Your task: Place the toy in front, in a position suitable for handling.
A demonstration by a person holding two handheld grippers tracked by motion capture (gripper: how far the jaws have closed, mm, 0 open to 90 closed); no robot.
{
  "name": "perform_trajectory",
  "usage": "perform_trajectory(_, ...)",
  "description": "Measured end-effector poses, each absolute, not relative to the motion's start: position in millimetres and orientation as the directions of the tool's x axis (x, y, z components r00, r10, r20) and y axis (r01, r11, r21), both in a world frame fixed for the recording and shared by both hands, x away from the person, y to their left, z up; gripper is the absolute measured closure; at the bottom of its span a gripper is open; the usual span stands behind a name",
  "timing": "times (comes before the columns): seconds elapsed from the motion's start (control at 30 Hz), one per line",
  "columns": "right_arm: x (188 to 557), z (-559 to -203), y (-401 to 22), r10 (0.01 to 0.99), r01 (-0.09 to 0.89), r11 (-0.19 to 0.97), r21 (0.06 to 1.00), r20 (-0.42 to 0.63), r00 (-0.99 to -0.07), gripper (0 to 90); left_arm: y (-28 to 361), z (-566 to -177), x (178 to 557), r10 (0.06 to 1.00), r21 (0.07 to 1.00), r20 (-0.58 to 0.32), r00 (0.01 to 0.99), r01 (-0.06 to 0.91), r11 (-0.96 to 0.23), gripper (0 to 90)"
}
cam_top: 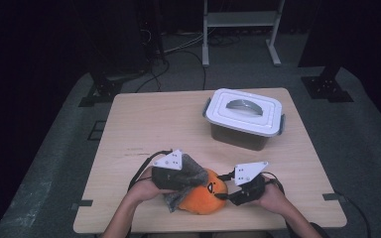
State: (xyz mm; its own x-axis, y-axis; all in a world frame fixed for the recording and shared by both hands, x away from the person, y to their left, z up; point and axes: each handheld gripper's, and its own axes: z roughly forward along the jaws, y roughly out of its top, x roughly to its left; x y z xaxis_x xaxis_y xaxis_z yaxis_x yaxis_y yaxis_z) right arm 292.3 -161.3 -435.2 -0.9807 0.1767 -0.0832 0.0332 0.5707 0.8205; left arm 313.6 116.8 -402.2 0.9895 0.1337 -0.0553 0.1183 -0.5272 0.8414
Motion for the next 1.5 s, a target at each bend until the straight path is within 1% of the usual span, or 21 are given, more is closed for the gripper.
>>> perform_trajectory(0.17,294,-435,-162,0.175,0.039,0.568,0.822,-0.075,-0.982,51.2,136,-410,310,0.169,0.854,-0.071,0.983,0.147,-0.499,76.0)
perform_trajectory(0.27,294,-436,-162,0.176,0.036,0.567,0.823,-0.078,-0.981,51.3,149,-414,309,0.202,0.848,-0.083,0.976,0.176,-0.500,76.0)
perform_trajectory(0.4,293,-434,-161,0.176,0.020,0.576,0.817,-0.100,-0.979,51.2,155,-413,309,0.223,0.841,-0.074,0.972,0.182,-0.510,76.0)
perform_trajectory(0.5,293,-432,-160,0.176,0.012,0.579,0.816,-0.110,-0.978,51.2,148,-408,308,0.207,0.846,-0.068,0.976,0.166,-0.506,76.0)
perform_trajectory(0.77,294,-426,-161,0.184,-0.010,0.586,0.810,-0.145,-0.972,52.8,113,-389,315,0.152,0.839,-0.021,0.988,0.100,-0.535,75.9)
perform_trajectory(0.9,294,-422,-162,0.190,-0.030,0.593,0.805,-0.176,-0.966,53.2,107,-388,317,0.148,0.836,-0.023,0.989,0.100,-0.539,76.0)
perform_trajectory(0.97,295,-422,-165,0.191,-0.028,0.590,0.807,-0.174,-0.966,53.4,108,-392,317,0.150,0.822,-0.025,0.988,0.106,-0.560,76.0)
perform_trajectory(1.03,295,-423,-165,0.191,-0.016,0.585,0.811,-0.156,-0.969,51.5,111,-396,317,0.156,0.812,-0.031,0.987,0.116,-0.572,76.1)
perform_trajectory(1.1,296,-424,-166,0.203,0.005,0.567,0.824,-0.134,-0.970,45.4,117,-400,317,0.171,0.812,-0.039,0.985,0.131,-0.569,76.1)
perform_trajectory(1.17,297,-422,-167,0.209,0.032,0.537,0.843,-0.096,-0.973,41.1,125,-405,317,0.187,0.816,-0.052,0.981,0.150,-0.559,76.2)
perform_trajectory(1.27,298,-421,-168,0.215,0.045,0.517,0.855,-0.078,-0.973,40.6,131,-407,316,0.191,0.820,-0.067,0.979,0.163,-0.549,76.1)
perform_trajectory(1.33,299,-423,-165,0.218,0.058,0.511,0.858,-0.064,-0.974,39.5,131,-407,315,0.194,0.817,-0.061,0.979,0.161,-0.554,76.1)
perform_trajectory(1.37,299,-425,-164,0.218,0.062,0.510,0.858,-0.059,-0.974,40.7,130,-406,315,0.195,0.813,-0.056,0.979,0.158,-0.561,76.1)
perform_trajectory(1.43,299,-427,-162,0.229,0.076,0.510,0.857,-0.050,-0.972,48.3,128,-403,315,0.194,0.810,-0.049,0.980,0.152,-0.566,76.1)
perform_trajectory(1.5,297,-426,-161,0.230,0.061,0.518,0.853,-0.070,-0.971,54.3,124,-395,314,0.187,0.810,-0.031,0.982,0.135,-0.570,76.1)
